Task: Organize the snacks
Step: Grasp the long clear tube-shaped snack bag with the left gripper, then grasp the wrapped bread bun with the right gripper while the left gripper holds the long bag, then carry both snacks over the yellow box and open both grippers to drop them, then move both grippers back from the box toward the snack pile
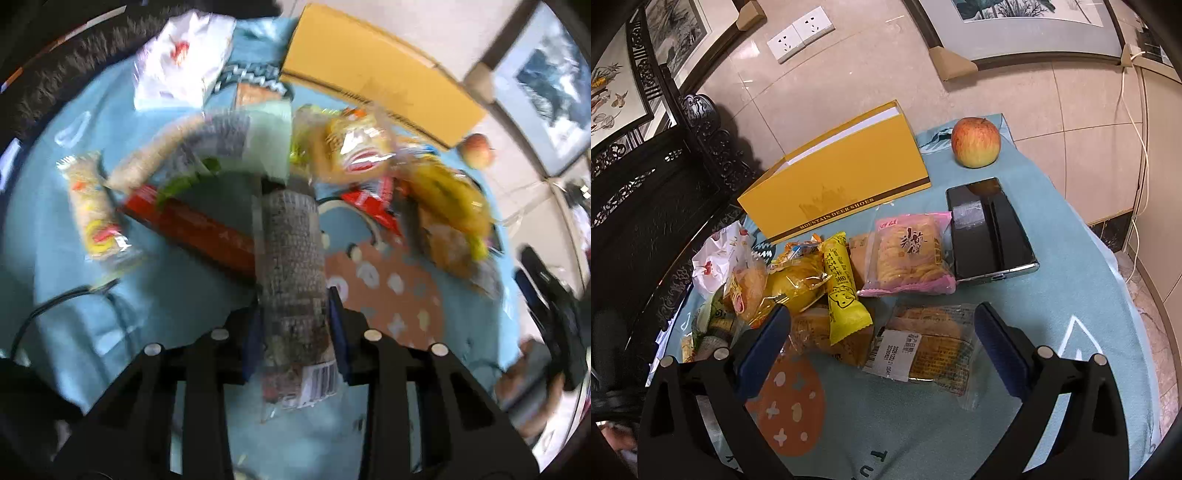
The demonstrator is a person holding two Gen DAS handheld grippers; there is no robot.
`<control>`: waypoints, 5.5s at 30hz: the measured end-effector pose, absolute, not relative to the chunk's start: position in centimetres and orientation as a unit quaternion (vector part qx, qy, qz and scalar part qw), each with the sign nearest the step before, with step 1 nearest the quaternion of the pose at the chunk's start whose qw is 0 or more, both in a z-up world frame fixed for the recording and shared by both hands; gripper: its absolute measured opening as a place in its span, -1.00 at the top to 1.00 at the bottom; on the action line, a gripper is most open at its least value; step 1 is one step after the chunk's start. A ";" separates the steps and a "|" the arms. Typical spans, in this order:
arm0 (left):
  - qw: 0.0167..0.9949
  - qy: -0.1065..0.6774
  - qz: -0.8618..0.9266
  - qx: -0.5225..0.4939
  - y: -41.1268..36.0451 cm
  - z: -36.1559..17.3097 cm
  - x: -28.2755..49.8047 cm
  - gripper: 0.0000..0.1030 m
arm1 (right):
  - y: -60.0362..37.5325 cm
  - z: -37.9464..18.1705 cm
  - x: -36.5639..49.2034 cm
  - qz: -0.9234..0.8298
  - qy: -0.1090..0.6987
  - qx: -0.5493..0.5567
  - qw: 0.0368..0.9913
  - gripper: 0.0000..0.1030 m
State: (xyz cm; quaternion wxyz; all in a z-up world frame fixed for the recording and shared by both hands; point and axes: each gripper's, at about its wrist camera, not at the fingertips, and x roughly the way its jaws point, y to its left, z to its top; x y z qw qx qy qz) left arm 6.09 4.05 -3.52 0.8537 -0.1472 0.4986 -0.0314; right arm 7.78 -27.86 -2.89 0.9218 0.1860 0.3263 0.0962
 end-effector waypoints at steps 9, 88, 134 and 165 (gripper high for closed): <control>0.875 0.460 -0.063 -0.137 5.3 -0.5 3.3 0.59 | -29.1 -3.4 8.0 0.092 0.331 0.220 0.913 -0.94; 0.905 0.411 -0.108 -0.010 -1.4 6.2 7.8 0.50 | -26.0 5.2 3.7 0.208 0.290 0.016 0.934 0.06; 0.911 0.399 -0.094 -0.051 -1.1 9.3 24.8 -0.84 | -25.4 6.2 19.4 0.068 0.273 0.059 0.958 -0.79; 0.904 0.425 -0.032 -0.029 3.5 -1.3 4.0 -0.93 | -22.7 -0.6 5.6 0.111 0.308 0.029 0.944 -0.97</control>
